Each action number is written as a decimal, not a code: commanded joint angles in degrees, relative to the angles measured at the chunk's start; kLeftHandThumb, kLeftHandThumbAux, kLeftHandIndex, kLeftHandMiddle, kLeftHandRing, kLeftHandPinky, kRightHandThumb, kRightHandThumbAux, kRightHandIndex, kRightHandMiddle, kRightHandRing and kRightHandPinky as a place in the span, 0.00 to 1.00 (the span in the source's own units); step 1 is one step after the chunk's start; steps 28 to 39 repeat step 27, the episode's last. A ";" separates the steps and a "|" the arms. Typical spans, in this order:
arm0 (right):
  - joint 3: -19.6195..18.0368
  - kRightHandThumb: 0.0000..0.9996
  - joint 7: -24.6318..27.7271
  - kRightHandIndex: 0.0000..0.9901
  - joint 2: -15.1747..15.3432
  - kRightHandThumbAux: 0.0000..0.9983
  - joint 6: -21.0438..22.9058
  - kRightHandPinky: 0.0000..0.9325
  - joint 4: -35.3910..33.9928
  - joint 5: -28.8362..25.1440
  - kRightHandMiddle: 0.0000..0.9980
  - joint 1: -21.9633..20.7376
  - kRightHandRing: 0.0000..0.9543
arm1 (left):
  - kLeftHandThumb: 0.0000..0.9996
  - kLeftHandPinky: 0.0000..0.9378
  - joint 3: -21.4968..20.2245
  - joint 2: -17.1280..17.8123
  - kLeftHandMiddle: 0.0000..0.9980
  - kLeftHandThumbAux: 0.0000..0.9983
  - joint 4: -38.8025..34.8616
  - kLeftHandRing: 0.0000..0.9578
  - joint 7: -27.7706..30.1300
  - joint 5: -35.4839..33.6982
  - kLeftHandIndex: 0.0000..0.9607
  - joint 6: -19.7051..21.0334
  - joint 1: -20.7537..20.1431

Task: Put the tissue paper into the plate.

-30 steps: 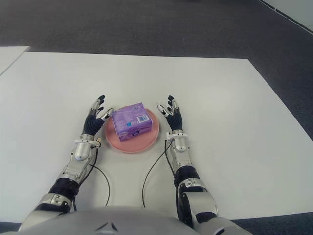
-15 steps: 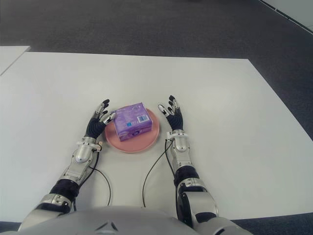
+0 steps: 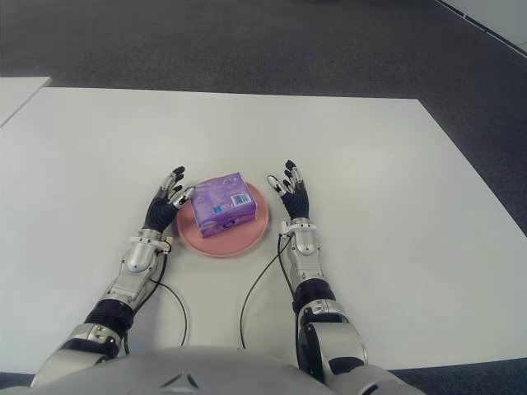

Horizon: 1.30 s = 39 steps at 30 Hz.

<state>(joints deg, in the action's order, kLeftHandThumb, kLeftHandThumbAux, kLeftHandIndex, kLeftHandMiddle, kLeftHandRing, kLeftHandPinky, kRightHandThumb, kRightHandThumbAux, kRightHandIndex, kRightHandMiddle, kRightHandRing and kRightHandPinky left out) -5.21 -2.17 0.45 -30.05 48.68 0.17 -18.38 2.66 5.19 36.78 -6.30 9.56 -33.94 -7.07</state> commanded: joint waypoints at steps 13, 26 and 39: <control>-0.27 0.15 -0.23 0.00 -0.66 0.53 5.19 0.00 4.86 -0.39 0.00 3.59 0.00 | 0.01 0.00 -0.28 -0.08 0.00 0.39 -0.42 0.00 0.97 -0.66 0.00 2.30 -0.51; -0.37 0.15 -0.28 0.00 -0.65 0.53 5.08 0.00 5.53 -0.38 0.00 3.12 0.00 | 0.00 0.00 -0.51 -0.18 0.00 0.40 0.98 0.00 0.01 -0.31 0.00 1.29 -1.10; -0.37 0.15 -0.28 0.00 -0.65 0.53 5.07 0.00 5.55 -0.38 0.00 3.11 0.00 | 0.00 0.00 -0.53 -0.19 0.00 0.40 0.94 0.00 -0.03 -0.29 0.00 1.27 -1.07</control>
